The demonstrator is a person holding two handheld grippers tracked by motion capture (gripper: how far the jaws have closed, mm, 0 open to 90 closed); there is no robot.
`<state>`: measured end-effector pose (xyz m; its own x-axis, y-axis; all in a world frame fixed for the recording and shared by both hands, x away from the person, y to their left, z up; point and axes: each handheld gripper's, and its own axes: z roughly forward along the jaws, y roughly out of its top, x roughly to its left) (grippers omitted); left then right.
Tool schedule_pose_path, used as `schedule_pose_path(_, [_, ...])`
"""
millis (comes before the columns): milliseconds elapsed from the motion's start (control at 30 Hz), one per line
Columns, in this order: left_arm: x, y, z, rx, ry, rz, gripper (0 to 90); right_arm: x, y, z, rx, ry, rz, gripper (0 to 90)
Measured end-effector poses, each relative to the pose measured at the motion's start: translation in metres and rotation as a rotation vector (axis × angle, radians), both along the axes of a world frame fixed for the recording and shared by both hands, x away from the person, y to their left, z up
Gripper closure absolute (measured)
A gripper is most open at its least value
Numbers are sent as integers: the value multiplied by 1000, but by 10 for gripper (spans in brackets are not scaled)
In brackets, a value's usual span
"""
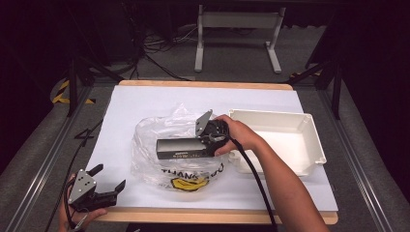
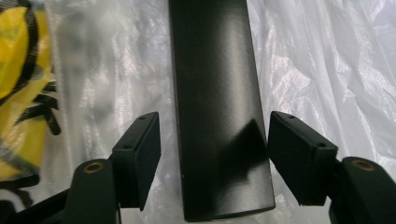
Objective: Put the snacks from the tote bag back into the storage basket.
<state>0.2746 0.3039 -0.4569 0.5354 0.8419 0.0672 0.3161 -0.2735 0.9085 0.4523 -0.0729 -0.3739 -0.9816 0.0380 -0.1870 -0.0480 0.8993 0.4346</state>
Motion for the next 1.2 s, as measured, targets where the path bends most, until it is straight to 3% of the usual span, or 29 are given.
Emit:
schedule_pose_path(233, [0, 0, 0, 0, 2, 1, 76, 3, 2, -6, -24, 12, -17, 354])
schedule_pose_path(533, [1, -2, -1, 3, 7, -5, 75, 4, 10, -13, -98, 20, -15, 377])
schedule_pose_path(933, [3, -4, -1, 7, 17, -11, 74, 7, 8, -10, -68, 44, 19, 427])
schedule_pose_path(1200, [4, -5, -2, 8, 18, -14, 73, 9, 15, -10, -99, 53, -3, 382])
